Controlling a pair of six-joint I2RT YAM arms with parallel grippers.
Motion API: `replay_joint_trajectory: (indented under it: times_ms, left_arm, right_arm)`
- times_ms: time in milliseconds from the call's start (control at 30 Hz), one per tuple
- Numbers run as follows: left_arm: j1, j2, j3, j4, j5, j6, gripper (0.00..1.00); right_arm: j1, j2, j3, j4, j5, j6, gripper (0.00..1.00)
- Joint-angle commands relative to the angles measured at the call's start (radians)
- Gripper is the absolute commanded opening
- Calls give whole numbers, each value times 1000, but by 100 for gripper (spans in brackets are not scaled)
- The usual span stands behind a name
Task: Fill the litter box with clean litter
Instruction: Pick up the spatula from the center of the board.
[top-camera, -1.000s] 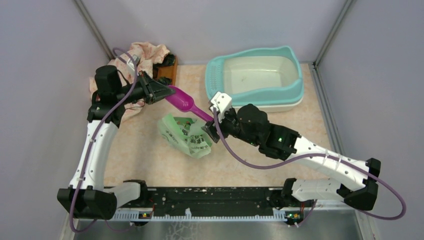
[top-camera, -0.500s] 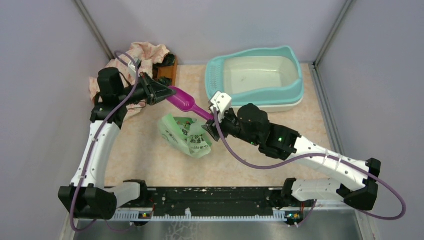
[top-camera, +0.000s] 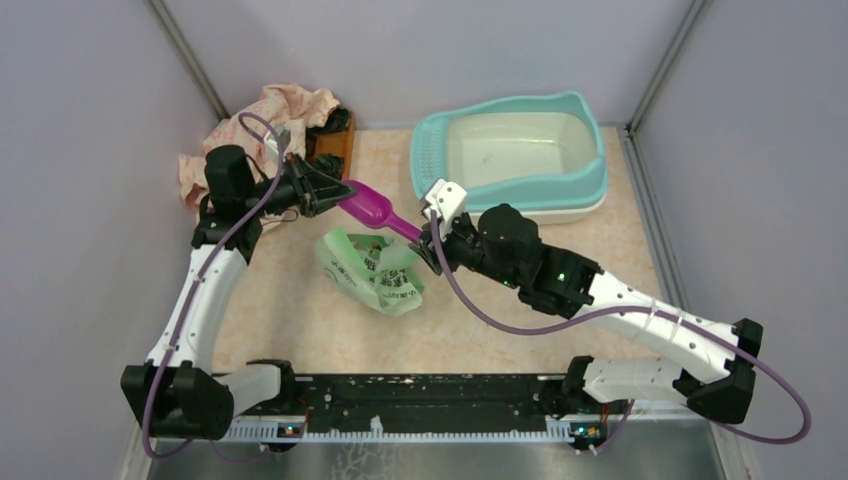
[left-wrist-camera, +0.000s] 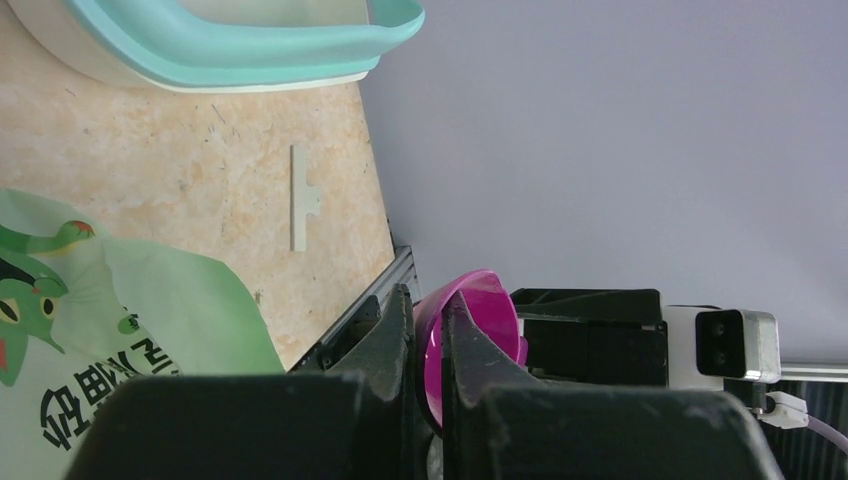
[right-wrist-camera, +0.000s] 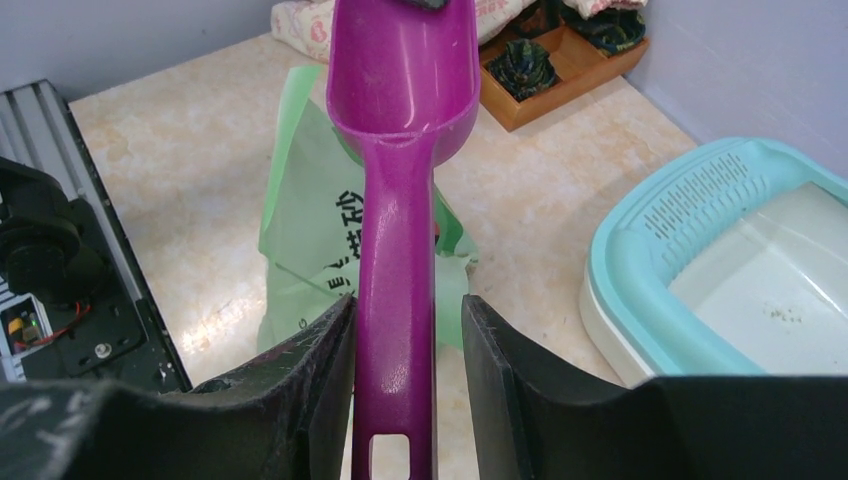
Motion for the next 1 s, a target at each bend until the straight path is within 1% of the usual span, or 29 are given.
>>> replay_joint_trajectory:
  times_ms: [0, 100, 167, 233, 300, 367, 400, 433, 467, 500, 533, 567, 600, 633, 667, 700, 733, 867, 967]
  left_arm:
    - [-2, -27, -28, 106, 36, -62, 0]
    - [-2, -26, -40, 127, 37, -80, 0]
    - [-2, -26, -55, 160, 46, -106, 0]
    - [-2, -22, -55, 163, 47, -110, 0]
    - [-2, -20, -43, 155, 39, -96, 2]
    - [-2, -15, -29, 125, 27, -72, 4]
    - [-2, -13, -22, 114, 23, -61, 8]
    - [-2, -11, -15, 100, 18, -48, 16]
    - [-2, -8, -6, 86, 13, -33, 30]
    - [-2, -5, 3, 62, 2, -13, 40]
    - [-2, -2, 16, 44, -6, 6, 45]
    - [-2, 3, 28, 26, -15, 23, 53]
    - [-2, 9, 42, 7, -23, 40, 65]
    - [-1, 17, 56, -10, -30, 57, 74]
    - [0, 26, 69, -30, -35, 75, 82]
    - [1, 34, 84, -42, -42, 87, 87]
    - [4, 43, 97, -51, -44, 95, 90]
    - [24, 66, 161, -109, -66, 149, 95]
    - [44, 70, 205, -158, -80, 193, 96]
  right_arm:
    - [-16, -22, -7, 40, -20, 4, 41]
    - [-21, -18, -10, 35, -28, 4, 35]
    - [-23, -14, -7, 30, -30, 4, 19]
    - [-26, -10, 1, 22, -30, 4, 9]
    - [-26, -11, 13, 13, -31, 4, 4]
    - [-27, -16, 23, 8, -31, 4, 3]
    - [-27, -17, 30, 1, -32, 4, 3]
    - [-27, -18, 36, -5, -33, 4, 2]
    - [-27, -18, 44, -11, -31, 4, 1]
    - [-27, -19, 50, -21, -32, 4, 0]
    - [-27, -20, 56, -28, -33, 5, 0]
    - [-26, -20, 63, -37, -32, 7, 0]
    - [-27, -20, 70, -47, -33, 9, 0]
    - [-27, -21, 79, -61, -34, 11, 0]
    - [-27, -20, 92, -75, -35, 15, 0]
    - [-27, -19, 104, -93, -32, 20, 0]
    - [-27, -17, 122, -117, -33, 25, 0]
    - [-27, -14, 213, -252, -31, 62, 0]
    - [-27, -18, 298, -415, -28, 118, 0]
